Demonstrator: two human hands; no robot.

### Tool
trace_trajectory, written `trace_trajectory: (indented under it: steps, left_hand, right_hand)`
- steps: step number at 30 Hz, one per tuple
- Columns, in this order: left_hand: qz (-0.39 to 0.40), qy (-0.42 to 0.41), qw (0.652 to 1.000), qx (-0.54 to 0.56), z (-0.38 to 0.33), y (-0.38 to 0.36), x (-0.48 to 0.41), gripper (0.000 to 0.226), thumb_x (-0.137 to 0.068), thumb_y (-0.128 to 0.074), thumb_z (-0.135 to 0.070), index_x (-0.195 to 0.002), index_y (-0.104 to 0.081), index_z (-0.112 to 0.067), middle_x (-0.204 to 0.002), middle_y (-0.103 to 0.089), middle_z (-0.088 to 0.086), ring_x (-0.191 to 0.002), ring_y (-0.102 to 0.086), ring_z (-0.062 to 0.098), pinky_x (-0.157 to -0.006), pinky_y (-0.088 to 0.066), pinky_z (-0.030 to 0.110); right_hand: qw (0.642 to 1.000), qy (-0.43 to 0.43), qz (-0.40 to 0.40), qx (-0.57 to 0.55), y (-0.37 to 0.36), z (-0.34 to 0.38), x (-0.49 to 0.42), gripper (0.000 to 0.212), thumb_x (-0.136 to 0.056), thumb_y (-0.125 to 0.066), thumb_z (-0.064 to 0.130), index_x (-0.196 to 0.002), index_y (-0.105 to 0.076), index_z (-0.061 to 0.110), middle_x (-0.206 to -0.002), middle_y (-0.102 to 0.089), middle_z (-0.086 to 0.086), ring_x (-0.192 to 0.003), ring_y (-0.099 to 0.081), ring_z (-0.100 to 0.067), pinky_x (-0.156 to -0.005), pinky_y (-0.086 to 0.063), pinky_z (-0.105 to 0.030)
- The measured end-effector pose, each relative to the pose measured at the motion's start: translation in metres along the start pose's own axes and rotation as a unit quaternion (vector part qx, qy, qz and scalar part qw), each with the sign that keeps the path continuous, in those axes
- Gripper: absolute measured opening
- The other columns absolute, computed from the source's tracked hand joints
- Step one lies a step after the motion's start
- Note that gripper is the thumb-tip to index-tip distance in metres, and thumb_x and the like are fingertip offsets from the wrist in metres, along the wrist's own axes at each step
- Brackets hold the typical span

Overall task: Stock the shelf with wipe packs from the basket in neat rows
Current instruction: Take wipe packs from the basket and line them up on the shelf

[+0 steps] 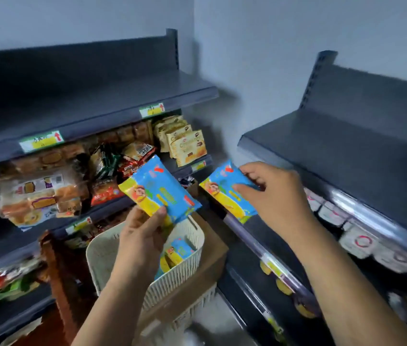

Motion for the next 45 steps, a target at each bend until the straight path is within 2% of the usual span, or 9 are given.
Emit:
trace_trajectory:
  steps: [6,9,13,16,21,24,30,37,45]
  left_hand:
    - [0.152,-0.011,0.988,-0.033,0.020,-0.150,0.070,0.014,-0.091,-0.062,0.000,-0.100,-0.068,-0.008,-0.091,-0.077,0.004,-0.071,-0.070,0.009,-0.062,-0.053,0.017]
    - [0.225,0.025,0.974,-0.024,0.043,-0.218,0.114,0.020,-0.084,-0.068,-0.002,-0.104,-0.070,-0.005,-0.101,-0.074,0.012,-0.085,-0.071,0.019,-0.075,-0.059,0.027]
    - [0.295,0.077,0.952,-0.021,0.085,-0.301,0.179,0.029,-0.086,-0.065,0.009,-0.094,-0.074,-0.017,-0.095,-0.076,0.004,-0.081,-0.068,0.016,-0.062,-0.054,0.021]
    - [0.326,0.108,0.939,-0.018,0.120,-0.360,0.237,0.041,-0.084,-0.063,0.016,-0.096,-0.077,-0.021,-0.101,-0.077,0.003,-0.086,-0.072,0.017,-0.067,-0.058,0.023]
    - [0.361,0.165,0.918,-0.028,0.172,-0.450,0.337,0.041,-0.085,-0.063,0.016,-0.115,-0.071,-0.011,-0.110,-0.078,0.006,-0.103,-0.074,0.022,-0.076,-0.061,0.026]
    - [0.377,0.202,0.904,-0.011,0.199,-0.491,0.384,0.038,-0.084,-0.064,0.011,-0.116,-0.069,-0.010,-0.109,-0.078,0.008,-0.099,-0.075,0.022,-0.077,-0.062,0.032]
    - [0.385,0.322,0.865,-0.024,0.258,-0.547,0.458,0.035,-0.071,-0.074,0.000,-0.105,-0.071,-0.007,-0.104,-0.073,0.018,-0.086,-0.069,0.027,-0.073,-0.063,0.038]
    - [0.291,0.469,0.833,-0.043,0.304,-0.580,0.489,0.025,-0.090,-0.050,0.010,-0.085,-0.060,-0.013,-0.089,-0.074,0.017,-0.086,-0.067,0.034,-0.072,-0.060,0.045]
    - [0.203,0.490,0.843,-0.085,0.336,-0.618,0.486,0.034,-0.095,-0.047,0.010,-0.124,-0.058,-0.005,-0.115,-0.063,0.025,-0.105,-0.061,0.040,-0.084,-0.055,0.049]
  right_hand:
    - [0.989,0.004,-0.141,0.050,0.164,0.017,0.074,0.039,-0.078,-0.086,0.020,-0.109,-0.067,0.035,-0.095,-0.075,0.015,-0.083,-0.071,-0.007,-0.078,-0.059,-0.042]
    - [0.978,-0.013,-0.196,0.076,0.247,0.017,0.112,0.030,-0.080,-0.085,0.022,-0.107,-0.072,0.031,-0.096,-0.076,0.015,-0.089,-0.072,-0.005,-0.084,-0.059,-0.043]
    - [0.955,-0.043,-0.254,0.147,0.350,0.005,0.170,0.022,-0.083,-0.083,0.025,-0.103,-0.074,0.030,-0.098,-0.075,0.016,-0.093,-0.070,-0.003,-0.089,-0.056,-0.038]
    - [0.937,-0.062,-0.282,0.195,0.424,-0.011,0.221,0.022,-0.084,-0.081,0.020,-0.104,-0.076,0.025,-0.099,-0.074,0.019,-0.096,-0.069,-0.003,-0.092,-0.054,-0.033]
    - [0.914,-0.104,-0.293,0.260,0.546,-0.033,0.306,0.023,-0.084,-0.081,0.017,-0.100,-0.076,0.032,-0.090,-0.072,0.023,-0.082,-0.064,0.006,-0.073,-0.046,-0.011]
    - [0.902,-0.132,-0.301,0.280,0.616,-0.052,0.344,0.019,-0.085,-0.079,0.019,-0.100,-0.076,0.031,-0.090,-0.073,0.020,-0.082,-0.066,0.001,-0.073,-0.050,-0.018]
    - [0.907,-0.167,-0.215,0.322,0.696,-0.123,0.363,0.022,-0.085,-0.076,0.016,-0.104,-0.076,0.028,-0.094,-0.073,0.016,-0.087,-0.065,-0.004,-0.081,-0.053,-0.033]
    - [0.899,-0.183,-0.058,0.393,0.715,-0.209,0.321,0.026,-0.084,-0.069,0.025,-0.108,-0.075,0.032,-0.101,-0.075,0.012,-0.097,-0.067,-0.013,-0.084,-0.055,-0.039]
    - [0.855,-0.160,0.022,0.493,0.711,-0.236,0.274,0.029,-0.090,-0.071,0.039,-0.118,-0.070,0.037,-0.107,-0.070,0.014,-0.104,-0.061,-0.012,-0.074,-0.038,-0.029]
Point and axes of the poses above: each hand's wrist, its own x-axis away from the middle knuckle, its own y-axis out of the back of the hand, z = x × y, the point moved 4 cm from there along -x, towards the middle knuckle
